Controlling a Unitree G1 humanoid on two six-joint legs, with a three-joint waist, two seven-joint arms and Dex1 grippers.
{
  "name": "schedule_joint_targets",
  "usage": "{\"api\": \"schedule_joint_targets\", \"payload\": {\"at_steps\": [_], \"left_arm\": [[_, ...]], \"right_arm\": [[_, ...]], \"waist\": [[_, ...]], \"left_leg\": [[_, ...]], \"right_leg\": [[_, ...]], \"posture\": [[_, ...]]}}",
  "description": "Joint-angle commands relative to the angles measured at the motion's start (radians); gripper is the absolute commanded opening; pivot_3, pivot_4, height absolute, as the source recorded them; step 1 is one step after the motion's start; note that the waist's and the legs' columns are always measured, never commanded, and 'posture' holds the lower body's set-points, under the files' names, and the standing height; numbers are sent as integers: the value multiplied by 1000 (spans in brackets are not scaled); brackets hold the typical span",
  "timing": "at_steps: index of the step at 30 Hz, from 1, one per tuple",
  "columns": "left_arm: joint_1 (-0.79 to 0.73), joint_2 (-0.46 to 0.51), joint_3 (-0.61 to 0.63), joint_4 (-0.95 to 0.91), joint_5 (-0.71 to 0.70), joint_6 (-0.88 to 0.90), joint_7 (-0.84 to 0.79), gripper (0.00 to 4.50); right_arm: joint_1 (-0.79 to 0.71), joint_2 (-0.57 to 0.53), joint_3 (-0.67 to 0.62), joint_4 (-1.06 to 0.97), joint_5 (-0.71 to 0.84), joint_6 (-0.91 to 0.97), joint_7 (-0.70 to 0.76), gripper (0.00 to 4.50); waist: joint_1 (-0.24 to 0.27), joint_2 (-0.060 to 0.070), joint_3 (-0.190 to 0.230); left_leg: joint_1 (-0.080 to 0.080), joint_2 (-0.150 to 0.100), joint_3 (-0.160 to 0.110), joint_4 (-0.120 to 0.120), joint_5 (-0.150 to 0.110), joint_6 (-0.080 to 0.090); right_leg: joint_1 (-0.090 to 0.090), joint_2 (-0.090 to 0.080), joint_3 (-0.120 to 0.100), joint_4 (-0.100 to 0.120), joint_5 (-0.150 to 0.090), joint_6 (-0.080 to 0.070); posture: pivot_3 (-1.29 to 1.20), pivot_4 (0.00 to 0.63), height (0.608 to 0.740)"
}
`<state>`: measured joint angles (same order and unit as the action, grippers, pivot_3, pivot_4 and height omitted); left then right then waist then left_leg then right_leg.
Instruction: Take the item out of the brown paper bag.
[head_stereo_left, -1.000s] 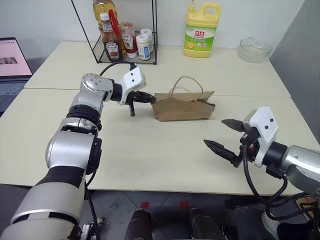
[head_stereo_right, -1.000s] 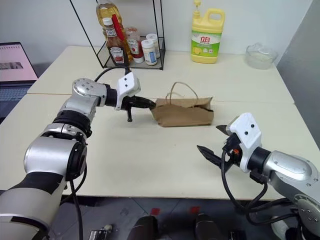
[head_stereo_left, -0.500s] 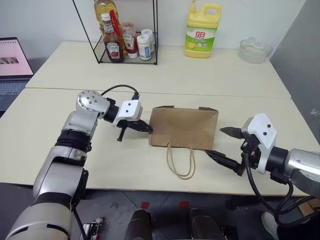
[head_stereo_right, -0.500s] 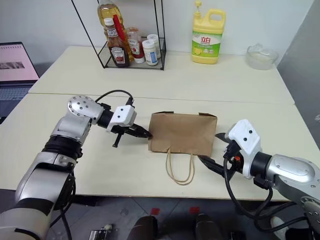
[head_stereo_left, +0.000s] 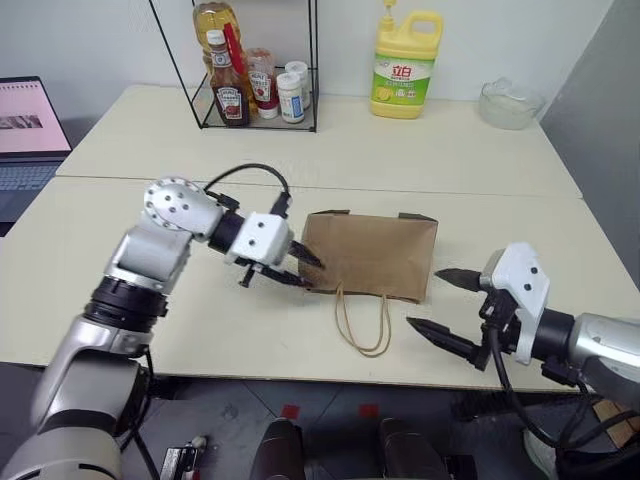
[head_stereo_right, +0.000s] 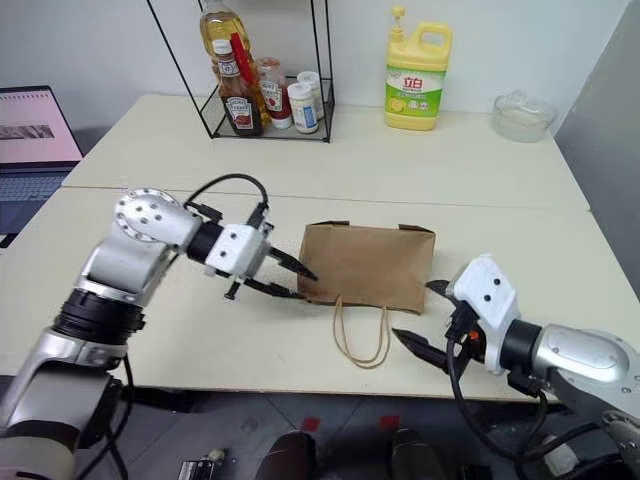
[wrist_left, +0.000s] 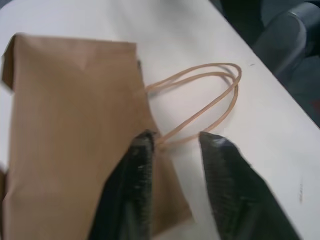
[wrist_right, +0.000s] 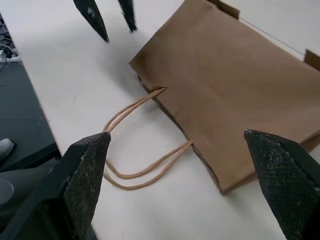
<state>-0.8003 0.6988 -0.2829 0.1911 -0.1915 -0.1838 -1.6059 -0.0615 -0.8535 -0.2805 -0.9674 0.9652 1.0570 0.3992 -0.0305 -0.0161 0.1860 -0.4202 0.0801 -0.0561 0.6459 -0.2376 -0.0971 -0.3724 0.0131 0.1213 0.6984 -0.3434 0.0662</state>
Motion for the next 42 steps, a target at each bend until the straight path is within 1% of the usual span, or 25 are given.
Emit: {"api": "schedule_joint_targets", "payload": {"at_steps": [1,3,6,12,18,27,32,35,38,40,42], "left_arm": [[0,-44,-19,68,40,-195,5,2697],[-14,-59,-44,119,55,-279,-6,3282],[-43,-83,-72,199,73,-372,-9,3282],[-61,-174,-92,284,83,-457,7,3282],[-64,-209,-116,332,121,-521,19,3282],[-88,-286,-150,421,232,-625,139,3282],[-102,-296,-166,441,247,-658,159,3282],[-97,-291,-177,438,232,-663,147,2662],[-90,-283,-174,406,196,-623,133,1797],[-73,-282,-162,363,145,-525,111,1153],[-57,-280,-146,319,100,-417,104,523]], "right_arm": [[29,-12,0,-50,22,-27,-4,4500],[50,-11,2,-61,25,-31,-12,4500],[68,-12,10,-71,20,-38,-20,4500],[83,-8,30,-77,8,-55,-47,4500],[87,-14,57,-79,0,-66,-58,4500],[70,-25,96,-74,-11,-76,-60,4500],[61,-31,108,-71,-15,-78,-57,4500],[56,-34,114,-69,-25,-83,-53,4500],[57,-38,122,-70,-51,-97,-44,4500],[59,-43,134,-71,-76,-109,-34,4500],[61,-61,168,-77,-135,-149,-4,4500]], "waist": [[0,0,0],[0,0,0],[0,0,0],[0,0,0],[-1,0,0],[0,0,0],[0,0,0],[0,0,0],[-1,0,0],[-1,0,0],[-1,0,0]], "left_leg": [[0,0,0,0,0,0],[0,0,0,0,0,0],[0,0,0,0,0,0],[0,0,0,0,0,0],[0,0,0,0,0,0],[0,-1,0,0,0,0],[0,-1,0,0,0,0],[1,-1,0,0,0,0],[1,-1,0,0,0,0],[1,-1,0,0,0,0],[1,-1,-1,0,0,1]], "right_leg": [[0,0,0,0,0,0],[0,0,0,0,0,0],[0,0,0,0,0,0],[0,0,0,0,0,0],[0,0,0,0,0,0],[1,0,1,0,0,0],[1,0,1,0,0,0],[1,0,1,0,0,0],[1,0,1,0,0,0],[1,0,0,0,0,0],[1,0,1,0,0,0]], "posture": [[0,150,740],[0,150,740],[0,150,740],[0,150,740],[0,150,740],[0,150,740],[0,150,740],[0,150,740],[0,150,740],[0,150,740],[0,150,740]]}}
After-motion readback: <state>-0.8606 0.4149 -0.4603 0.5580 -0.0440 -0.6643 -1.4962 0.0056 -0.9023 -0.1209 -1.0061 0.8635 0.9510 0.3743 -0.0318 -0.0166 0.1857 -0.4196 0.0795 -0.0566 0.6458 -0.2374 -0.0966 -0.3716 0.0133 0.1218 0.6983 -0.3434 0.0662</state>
